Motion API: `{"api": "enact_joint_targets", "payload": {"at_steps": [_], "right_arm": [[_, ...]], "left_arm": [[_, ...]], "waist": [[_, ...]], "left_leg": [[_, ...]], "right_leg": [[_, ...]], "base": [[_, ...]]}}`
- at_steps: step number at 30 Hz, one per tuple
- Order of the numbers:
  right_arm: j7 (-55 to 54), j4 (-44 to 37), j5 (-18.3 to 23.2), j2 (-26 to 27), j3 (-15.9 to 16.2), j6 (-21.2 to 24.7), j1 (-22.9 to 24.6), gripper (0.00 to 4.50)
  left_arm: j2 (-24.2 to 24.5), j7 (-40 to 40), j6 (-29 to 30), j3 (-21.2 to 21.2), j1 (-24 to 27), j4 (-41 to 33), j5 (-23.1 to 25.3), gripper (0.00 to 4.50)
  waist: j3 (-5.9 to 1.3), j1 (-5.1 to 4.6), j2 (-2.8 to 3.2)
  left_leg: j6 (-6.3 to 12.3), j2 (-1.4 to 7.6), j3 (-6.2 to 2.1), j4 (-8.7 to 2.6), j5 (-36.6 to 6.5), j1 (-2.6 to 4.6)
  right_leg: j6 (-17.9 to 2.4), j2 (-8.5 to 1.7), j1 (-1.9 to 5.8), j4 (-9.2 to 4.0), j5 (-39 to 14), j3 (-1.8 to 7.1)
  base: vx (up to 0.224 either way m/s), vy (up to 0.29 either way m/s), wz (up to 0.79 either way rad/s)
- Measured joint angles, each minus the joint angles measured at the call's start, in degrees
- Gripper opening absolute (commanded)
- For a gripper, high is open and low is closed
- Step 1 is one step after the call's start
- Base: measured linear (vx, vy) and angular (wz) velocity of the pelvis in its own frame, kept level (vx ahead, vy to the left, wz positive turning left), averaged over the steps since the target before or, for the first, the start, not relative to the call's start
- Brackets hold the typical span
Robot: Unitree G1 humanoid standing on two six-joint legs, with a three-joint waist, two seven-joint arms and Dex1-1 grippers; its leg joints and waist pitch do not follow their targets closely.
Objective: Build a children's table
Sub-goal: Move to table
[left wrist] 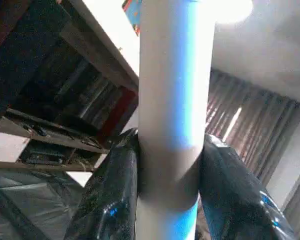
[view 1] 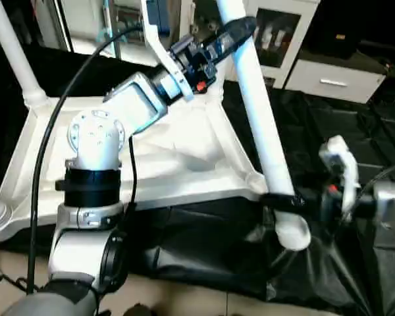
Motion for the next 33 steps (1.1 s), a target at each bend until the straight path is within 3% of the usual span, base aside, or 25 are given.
{"api": "enact_joint_targets", "payload": {"at_steps": [3,12,18,33], "right_arm": [[-0.5,0.0,-1.6,0.1,1.6,0.0,-0.1,4.50],[2.3,-0.7,-2.3,-1.3,2.4,0.4,-0.1,4.50],[4.9,-0.8,-3.7,-2.5,5.4,0.3,-0.1,3.93],[6.5,-0.6,-7.4,-2.8,9.0,-0.5,-0.1,2.55]], "left_arm": [[0.2,-0.9,0.0,-0.8,0.0,0.0,0.6,1.43],[0.9,-4.3,0.2,-3.3,-0.1,0.0,2.6,1.43],[1.3,-5.8,0.2,-4.4,-0.6,0.0,4.0,1.43],[1.2,-7.1,0.2,-5.1,-1.5,0.0,5.1,1.43]], "waist": [[0.01,0.03,-0.01],[0.02,0.00,-0.04],[0.06,-0.01,-0.18],[0.02,0.04,-0.50]], "left_leg": [[0.02,0.00,0.01,0.00,0.0,-0.04],[0.01,0.02,0.01,0.00,0.0,0.00],[0.00,0.03,0.01,0.00,0.0,0.01],[0.02,0.04,0.02,0.00,0.0,0.02]], "right_leg": [[-0.1,0.00,-0.02,-0.01,0.1,0.00],[-0.2,0.00,0.01,0.00,0.1,0.00],[-0.2,0.00,0.01,0.03,0.1,0.00],[-0.2,0.00,0.01,0.07,0.1,0.00]], "base": [[0.000,0.000,0.00],[0.000,0.000,0.00],[0.000,0.000,0.00],[0.000,0.000,0.00]]}}
